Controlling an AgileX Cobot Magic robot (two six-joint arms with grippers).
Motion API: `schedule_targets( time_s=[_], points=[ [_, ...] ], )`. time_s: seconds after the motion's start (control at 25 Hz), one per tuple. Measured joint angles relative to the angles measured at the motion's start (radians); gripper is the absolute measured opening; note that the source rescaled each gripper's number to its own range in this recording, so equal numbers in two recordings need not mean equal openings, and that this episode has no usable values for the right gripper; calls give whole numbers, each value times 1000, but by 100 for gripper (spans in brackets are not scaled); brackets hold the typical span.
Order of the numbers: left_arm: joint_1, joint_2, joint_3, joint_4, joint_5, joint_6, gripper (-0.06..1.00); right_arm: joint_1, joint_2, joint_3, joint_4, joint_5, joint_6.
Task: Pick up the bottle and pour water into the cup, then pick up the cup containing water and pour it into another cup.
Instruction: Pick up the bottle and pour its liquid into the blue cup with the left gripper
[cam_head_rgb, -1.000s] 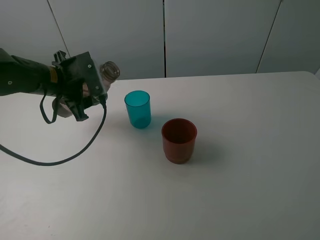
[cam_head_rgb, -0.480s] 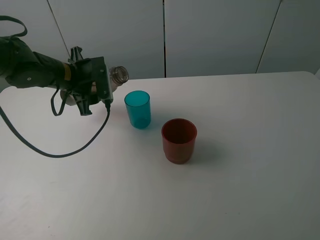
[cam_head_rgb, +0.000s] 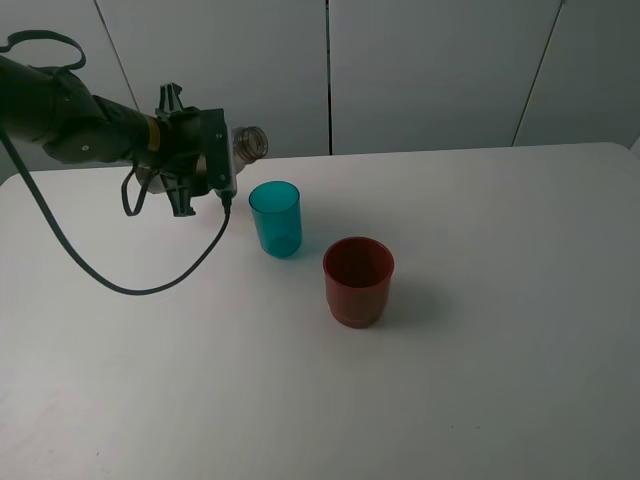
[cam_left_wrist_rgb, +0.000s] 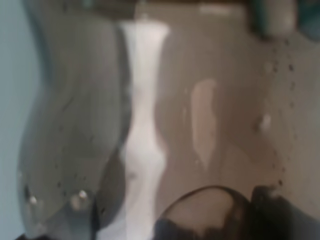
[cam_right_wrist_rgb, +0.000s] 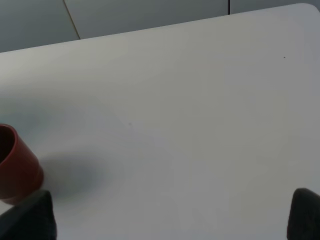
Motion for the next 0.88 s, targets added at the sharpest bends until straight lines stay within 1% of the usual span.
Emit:
schedule_targets(
  time_s=[0.04,0.16,0.28,0.52,0.76,0.88],
  points=[
    [0,2,0,13,-5,0,2,0,0,0,0,0,0],
    [0,4,-2,99,-15,0,2,0,0,0,0,0,0],
    [0,4,-2,161,-24,2,2,0,0,0,0,0,0],
    [0,4,-2,221,-30,2,2,0,0,0,0,0,0],
    [0,13,-32,237,-15,2,2,0,0,0,0,0,0],
    [0,21,-45,263,-3,2,2,0,0,0,0,0,0]
  ],
)
